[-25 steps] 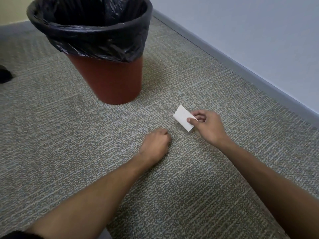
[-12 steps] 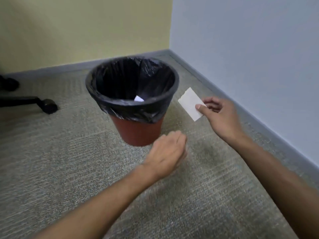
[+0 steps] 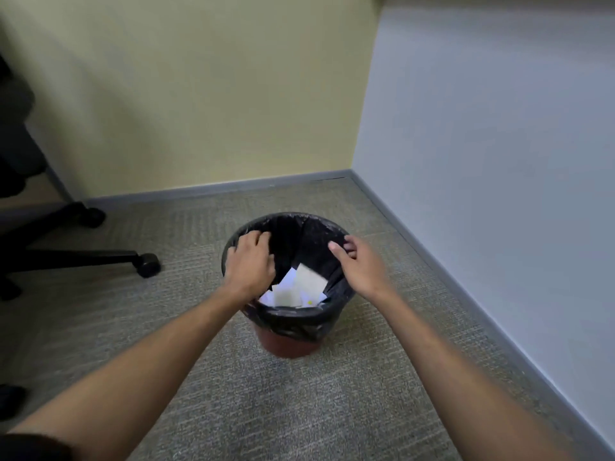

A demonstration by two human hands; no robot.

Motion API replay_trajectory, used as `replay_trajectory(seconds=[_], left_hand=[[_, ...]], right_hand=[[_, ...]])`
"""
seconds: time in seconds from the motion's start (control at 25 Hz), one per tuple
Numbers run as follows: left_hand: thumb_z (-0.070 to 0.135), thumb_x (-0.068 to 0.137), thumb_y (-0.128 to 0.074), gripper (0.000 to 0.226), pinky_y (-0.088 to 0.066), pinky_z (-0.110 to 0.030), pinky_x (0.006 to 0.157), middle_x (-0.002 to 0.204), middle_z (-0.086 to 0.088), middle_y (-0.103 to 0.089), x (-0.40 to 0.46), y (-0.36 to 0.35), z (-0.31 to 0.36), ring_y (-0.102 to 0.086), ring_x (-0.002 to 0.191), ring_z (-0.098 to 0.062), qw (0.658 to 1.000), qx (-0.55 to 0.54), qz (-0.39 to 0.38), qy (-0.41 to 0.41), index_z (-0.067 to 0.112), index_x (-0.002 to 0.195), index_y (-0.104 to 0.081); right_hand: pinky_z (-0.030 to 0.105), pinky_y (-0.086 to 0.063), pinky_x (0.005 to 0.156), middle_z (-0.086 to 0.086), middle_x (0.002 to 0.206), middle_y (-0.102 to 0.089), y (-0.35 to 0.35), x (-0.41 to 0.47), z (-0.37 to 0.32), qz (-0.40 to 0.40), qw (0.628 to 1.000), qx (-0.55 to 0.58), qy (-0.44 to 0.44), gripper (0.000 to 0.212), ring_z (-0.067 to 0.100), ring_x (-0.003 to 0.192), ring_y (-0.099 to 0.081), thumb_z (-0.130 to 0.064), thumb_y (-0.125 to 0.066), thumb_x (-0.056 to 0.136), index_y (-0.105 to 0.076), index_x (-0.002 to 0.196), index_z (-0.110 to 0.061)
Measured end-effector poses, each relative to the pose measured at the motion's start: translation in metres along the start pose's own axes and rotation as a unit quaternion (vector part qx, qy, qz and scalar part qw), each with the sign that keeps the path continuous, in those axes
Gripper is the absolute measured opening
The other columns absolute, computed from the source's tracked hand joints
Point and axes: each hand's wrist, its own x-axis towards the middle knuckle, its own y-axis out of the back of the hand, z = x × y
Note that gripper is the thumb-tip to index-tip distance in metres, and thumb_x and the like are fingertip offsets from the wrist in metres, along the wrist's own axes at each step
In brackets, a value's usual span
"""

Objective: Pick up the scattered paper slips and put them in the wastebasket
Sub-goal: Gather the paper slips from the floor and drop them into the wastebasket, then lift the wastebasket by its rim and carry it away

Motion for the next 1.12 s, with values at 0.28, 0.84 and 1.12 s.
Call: replay_trajectory(seconds=[0.28, 0.84, 1.12], left_hand=[[0.018, 0.091, -0.051, 0.027, -0.045, -0.04, 0.079, 0.1, -0.025, -0.059, 0.057, -0.014, -0.076, -0.057, 0.097, -0.038, 0.946, -0.201, -0.115, 0.228, -0.006, 0.101, -0.059], [0.002, 0.098, -0.042, 0.029, -0.048, -0.032, 0.068, 0.089, -0.004, -0.069, 0.101, 0.126, -0.08, -0.06, 0.079, -0.019, 0.801, -0.51, -0.217, 0.227, 0.012, 0.098, -0.069], [0.001, 0.097, -0.041, 0.029, -0.049, -0.036, 0.075, 0.099, -0.009, -0.071, 0.134, 0.205, -0.027, -0.062, 0.089, -0.024, 0.809, -0.526, -0.178, 0.193, 0.006, 0.106, -0.068]], right_hand=[[0.043, -0.04, 0.107, 0.016, 0.144, -0.047, 0.012, 0.004, 0.045, 0.029, 0.975, -0.132, -0.176, 0.048, 0.032, 0.129, -0.049, -0.051, -0.051, 0.094, -0.055, 0.122, -0.012], [0.042, -0.051, 0.086, 0.022, 0.087, -0.068, 0.087, 0.009, -0.065, -0.037, 0.974, 0.088, -0.206, 0.013, 0.02, 0.078, -0.065, -0.022, -0.066, 0.09, -0.068, 0.098, -0.011], [0.012, -0.046, 0.071, -0.007, 0.09, -0.067, 0.16, 0.047, -0.12, -0.012, 0.981, 0.137, -0.134, 0.011, 0.004, 0.079, -0.063, -0.016, -0.061, 0.094, -0.061, 0.105, -0.018]])
